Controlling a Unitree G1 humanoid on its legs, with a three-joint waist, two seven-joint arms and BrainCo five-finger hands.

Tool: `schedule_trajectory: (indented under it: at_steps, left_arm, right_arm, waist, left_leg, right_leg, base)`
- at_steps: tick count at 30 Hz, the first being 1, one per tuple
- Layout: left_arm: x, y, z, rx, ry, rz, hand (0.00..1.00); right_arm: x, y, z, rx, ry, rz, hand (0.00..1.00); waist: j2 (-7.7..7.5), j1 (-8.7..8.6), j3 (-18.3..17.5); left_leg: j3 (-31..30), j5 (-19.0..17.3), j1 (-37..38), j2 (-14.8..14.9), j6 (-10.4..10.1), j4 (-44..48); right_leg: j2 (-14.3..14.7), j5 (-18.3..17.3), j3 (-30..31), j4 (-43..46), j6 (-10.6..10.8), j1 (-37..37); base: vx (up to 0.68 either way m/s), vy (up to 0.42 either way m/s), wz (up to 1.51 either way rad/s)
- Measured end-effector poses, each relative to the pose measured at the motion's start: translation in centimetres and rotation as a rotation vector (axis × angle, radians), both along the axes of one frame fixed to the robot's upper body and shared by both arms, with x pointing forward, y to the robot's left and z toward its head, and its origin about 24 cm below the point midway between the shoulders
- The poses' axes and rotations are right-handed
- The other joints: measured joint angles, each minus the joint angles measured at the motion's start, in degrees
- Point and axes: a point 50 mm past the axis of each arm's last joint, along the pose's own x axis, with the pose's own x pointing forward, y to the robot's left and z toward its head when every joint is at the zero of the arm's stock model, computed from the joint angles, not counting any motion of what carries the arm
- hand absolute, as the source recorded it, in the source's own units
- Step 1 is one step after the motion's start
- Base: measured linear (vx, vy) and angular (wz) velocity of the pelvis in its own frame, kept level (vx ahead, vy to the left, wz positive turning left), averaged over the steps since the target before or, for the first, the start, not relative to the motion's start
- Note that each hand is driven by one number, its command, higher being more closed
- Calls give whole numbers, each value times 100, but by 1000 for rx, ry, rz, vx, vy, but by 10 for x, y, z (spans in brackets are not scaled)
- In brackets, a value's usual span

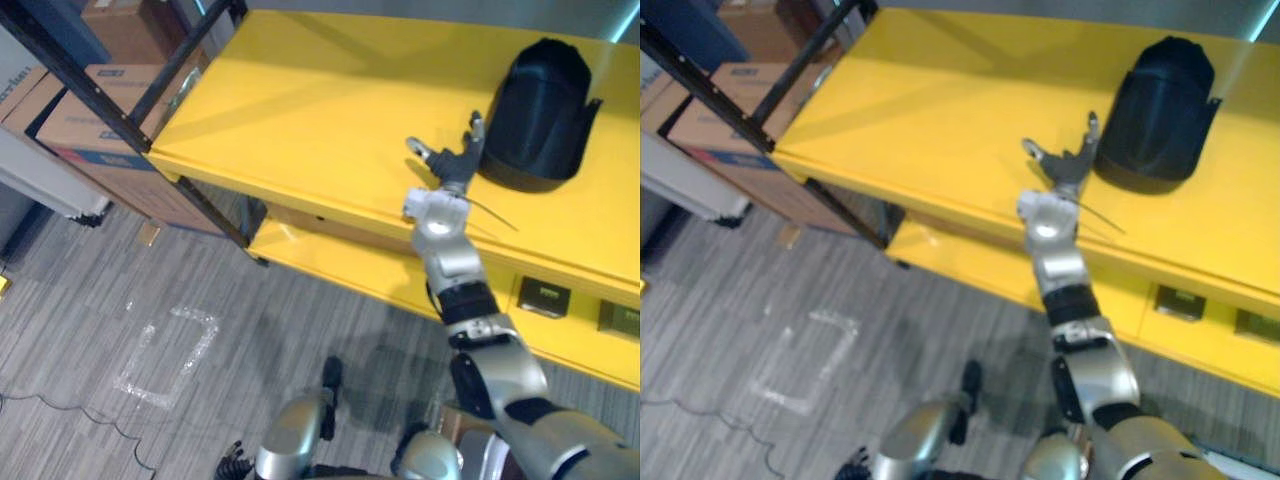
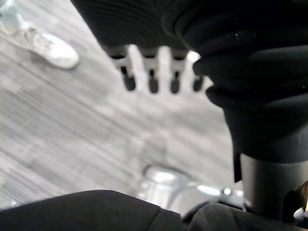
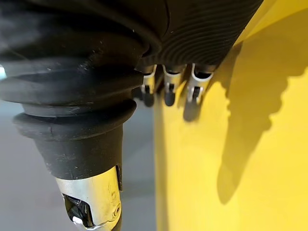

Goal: Walk over and take plastic housings, then place them on the shelf

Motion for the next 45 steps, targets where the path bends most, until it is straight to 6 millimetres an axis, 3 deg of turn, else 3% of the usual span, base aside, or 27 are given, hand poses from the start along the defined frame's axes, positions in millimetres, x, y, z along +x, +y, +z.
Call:
schedule_trajectory:
  at_steps: [9, 12, 14, 17, 18, 20, 22, 24, 26, 27, 29, 31, 32, 34, 36, 41, 44, 45]
  left_arm:
    - [0, 0, 0, 0, -1, 0, 0]
    - [0, 0, 0, 0, -1, 0, 0]
    - [0, 1, 0, 1, -1, 1, 0]
    - [0, 1, 0, 5, 0, 0, 0]
    - [0, 2, 0, 9, -1, -1, 0]
    - [-1, 3, 0, 12, -2, 8, 0]
    - [-6, 9, -1, 31, 3, 35, 0]
    - [-16, 18, -1, 53, 21, 75, 0]
    - [-20, 32, 1, 99, 29, 96, 0]
    - [-20, 34, 1, 114, 27, 100, 0]
    - [-22, 42, 2, 152, 34, 125, 0]
    - [-27, 44, 2, 158, 48, 147, 0]
    - [-32, 44, 1, 159, 63, 151, 0]
    - [-35, 43, 1, 163, 72, 141, 0]
    - [-42, 41, 0, 179, 100, 96, 0]
    - [-48, 38, -2, 203, 134, 11, 0]
    - [-52, 33, -4, 202, 164, -53, 0]
    - [-52, 31, -5, 197, 166, -74, 0]
  right_arm:
    - [0, 2, 2, -10, -11, 23, 0]
    - [1, 10, 4, -32, -33, 122, 0]
    - [-1, 25, 5, -87, -59, 247, 0]
    - [-26, 79, 16, -164, -184, 640, 0]
    - [-47, 110, 26, -153, -259, 859, 0]
    - [-71, 133, 41, -112, -355, 1062, 0]
    - [-93, 138, 59, -42, -467, 1178, 0]
    - [-106, 124, 74, 4, -573, 1191, 0]
    - [-105, 77, 88, 37, -680, 1030, 0]
    - [-104, 63, 89, 40, -694, 975, 0]
    - [-104, 10, 85, 43, -709, 753, 0]
    - [-111, -19, 74, 27, -689, 619, 0]
    - [-119, -45, 59, 15, -652, 522, 0]
    - [-128, -68, 38, 2, -576, 414, 0]
    - [-148, -97, -5, -41, -402, 264, 0]
    - [-182, -121, -62, -17, -169, 144, 0]
    - [-210, -127, -109, 104, -39, 64, 0]
    - [-214, -127, -116, 142, -26, 50, 0]
  waist:
    - [5, 0, 2]
    - [6, 0, 3]
    - [6, -8, 3]
    - [3, -18, 2]
    - [-8, -13, -4]
    - [-48, -14, -23]
    - [-195, -17, -182]
    - [-424, -24, -522]
    - [-724, -146, -734]
    - [-781, -171, -784]
    - [-920, -225, -927]
    - [-948, -329, -1070]
    - [-915, -449, -1200]
    - [-891, -532, -1328]
    - [-888, -690, -1592]
    - [-791, -1013, -1693]
    - [-684, -1252, -1801]
    - [-673, -1267, -1808]
  left_leg:
    - [5, 5, 1, 2, 1, -19]
    - [9, 5, 1, 8, 0, -22]
    - [18, 4, 2, 21, -1, -29]
    - [52, -6, 0, 111, -14, -60]
    - [103, -15, 17, 177, -30, -83]
    - [151, -9, 175, 230, -39, -207]
    - [194, -11, 312, 242, -52, -360]
    - [294, -6, 333, 261, -66, -515]
    - [429, -31, 463, 263, -77, -527]
    - [508, -38, 489, 282, -69, -531]
    - [748, -105, 601, 397, -102, -542]
    - [855, -134, 616, 445, -100, -578]
    - [980, -170, 659, 500, -98, -583]
    - [1132, -216, 717, 558, -107, -585]
    - [1315, -267, 698, 599, -155, -587]
    - [1743, -224, 679, 724, -256, -595]
    - [1796, -139, 737, 801, -339, -595]
    - [1804, -140, 752, 808, -341, -595]
  right_leg:
    - [7, 0, 1, -25, 0, -5]
    - [14, 0, 3, -36, 0, -5]
    - [33, 3, 12, -61, 1, -5]
    - [167, 76, 38, -254, 8, 26]
    - [261, 148, 59, -398, -15, 71]
    - [370, 244, 70, -642, -7, 260]
    - [435, 326, 70, -910, 4, 419]
    - [500, 447, 131, -1174, 17, 423]
    - [558, 641, 185, -1461, 22, 633]
    - [577, 698, 205, -1492, 8, 647]
    - [682, 930, 482, -1618, -42, 659]
    - [731, 1052, 632, -1683, -56, 623]
    - [784, 1178, 772, -1756, -87, 607]
    - [823, 1244, 962, -1781, -124, 567]
    - [852, 1253, 1222, -1852, -117, 441]
    - [959, 1163, 1625, -2025, -149, 224]
    - [1046, 1060, 1697, -1959, -154, 165]
    - [1049, 1056, 1701, -1952, -149, 172]
  base:
    - [0, 0, 0]
    - [0, 0, 0]
    - [5, -8, -2]
    - [22, -27, -10]
    - [54, -52, -16]
    - [61, -49, -15]
    - [70, -38, -13]
    - [104, -30, -21]
    - [107, -24, -19]
    - [36, -2, -25]
    - [-5, 18, -48]
    - [-35, 30, -42]
    - [-34, 44, -44]
    - [-42, 49, -53]
    - [-43, 16, -58]
    - [-91, -31, -51]
    - [-85, -36, -17]
    - [-36, -18, -6]
